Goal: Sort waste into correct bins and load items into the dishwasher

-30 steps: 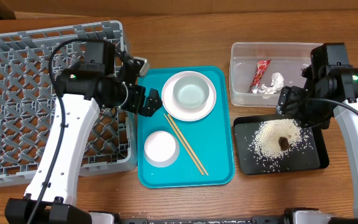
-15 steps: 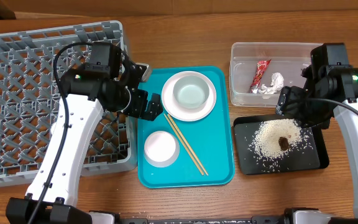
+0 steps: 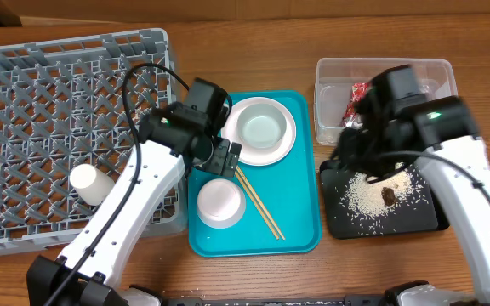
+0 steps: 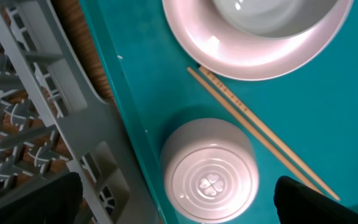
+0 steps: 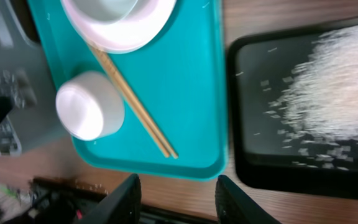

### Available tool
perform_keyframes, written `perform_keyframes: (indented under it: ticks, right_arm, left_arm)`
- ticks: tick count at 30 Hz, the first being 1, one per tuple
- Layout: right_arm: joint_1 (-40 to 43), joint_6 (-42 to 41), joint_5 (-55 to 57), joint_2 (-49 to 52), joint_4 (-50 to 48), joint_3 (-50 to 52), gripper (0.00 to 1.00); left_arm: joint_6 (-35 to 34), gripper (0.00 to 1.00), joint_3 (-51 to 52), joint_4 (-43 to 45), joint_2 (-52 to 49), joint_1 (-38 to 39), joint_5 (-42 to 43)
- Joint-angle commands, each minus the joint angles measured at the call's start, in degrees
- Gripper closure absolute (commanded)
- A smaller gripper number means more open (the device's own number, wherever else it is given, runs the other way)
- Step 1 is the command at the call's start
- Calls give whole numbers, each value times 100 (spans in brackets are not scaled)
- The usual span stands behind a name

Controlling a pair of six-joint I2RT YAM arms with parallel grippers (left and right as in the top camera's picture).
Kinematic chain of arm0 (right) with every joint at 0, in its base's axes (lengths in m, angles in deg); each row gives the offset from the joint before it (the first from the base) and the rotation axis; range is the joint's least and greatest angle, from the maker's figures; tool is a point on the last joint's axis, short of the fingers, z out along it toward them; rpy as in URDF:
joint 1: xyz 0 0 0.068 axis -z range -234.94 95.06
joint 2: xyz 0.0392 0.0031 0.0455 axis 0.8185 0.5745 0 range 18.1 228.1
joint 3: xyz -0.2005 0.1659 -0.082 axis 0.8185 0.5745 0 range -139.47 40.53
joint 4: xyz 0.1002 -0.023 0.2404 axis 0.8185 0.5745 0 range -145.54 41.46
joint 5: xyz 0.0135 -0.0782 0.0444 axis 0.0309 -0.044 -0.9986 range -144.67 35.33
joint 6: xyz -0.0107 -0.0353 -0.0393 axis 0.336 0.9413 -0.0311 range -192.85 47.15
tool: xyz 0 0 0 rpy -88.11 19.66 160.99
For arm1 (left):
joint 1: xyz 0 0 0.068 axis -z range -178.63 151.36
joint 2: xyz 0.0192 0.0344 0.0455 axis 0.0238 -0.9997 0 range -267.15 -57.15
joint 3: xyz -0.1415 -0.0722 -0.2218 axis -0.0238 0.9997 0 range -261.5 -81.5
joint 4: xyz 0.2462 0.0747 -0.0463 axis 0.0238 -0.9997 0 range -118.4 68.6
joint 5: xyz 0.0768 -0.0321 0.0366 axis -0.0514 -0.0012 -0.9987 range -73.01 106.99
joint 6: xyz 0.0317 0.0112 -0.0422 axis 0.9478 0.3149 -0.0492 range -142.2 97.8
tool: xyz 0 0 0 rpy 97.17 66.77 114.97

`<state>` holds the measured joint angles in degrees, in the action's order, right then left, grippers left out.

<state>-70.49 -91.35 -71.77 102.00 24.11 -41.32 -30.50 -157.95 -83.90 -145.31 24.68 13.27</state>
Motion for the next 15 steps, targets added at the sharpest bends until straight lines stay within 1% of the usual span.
perform_keyframes:
  ticks: [1,2,3,5,7,9,11,12,13,15]
  right_arm:
    - [-678,-835,-118,46,-378,514,59]
    - [-831,-979,-114,57,-527,651,59]
    - [-1032,-1182,-101,85,-730,844,59]
    - [-1202,-1386,-94,122,-938,1060,59]
    - [-1274,-1694,-83,127,-1032,1226,59]
    - [-1351,-1928,-105,127,-1141,1410,60]
    - [-1458,-1928,-155,127,-1283,1574,60]
    - [-1530,-1928,-162,127,-1360,1670,60]
    - [-1587,-1930,-162,127,-1427,1744,60]
    - [-1665,-1928,-155,127,-1523,1840,60]
  left_arm:
    - [-245,0,369,221,-181,50,-404]
    - [-234,0,400,267,-243,50,-345]
    - [-83,2,409,323,-374,52,48]
    - [83,3,409,409,-551,90,680]
    - [214,5,409,472,-728,127,1058]
    - [210,6,409,463,-920,160,1154]
    - [210,7,409,422,-1126,197,1158]
    - [208,10,409,400,-1263,216,1172]
    - [205,15,409,382,-1368,225,1180]
    - [210,18,409,323,-1578,227,1421]
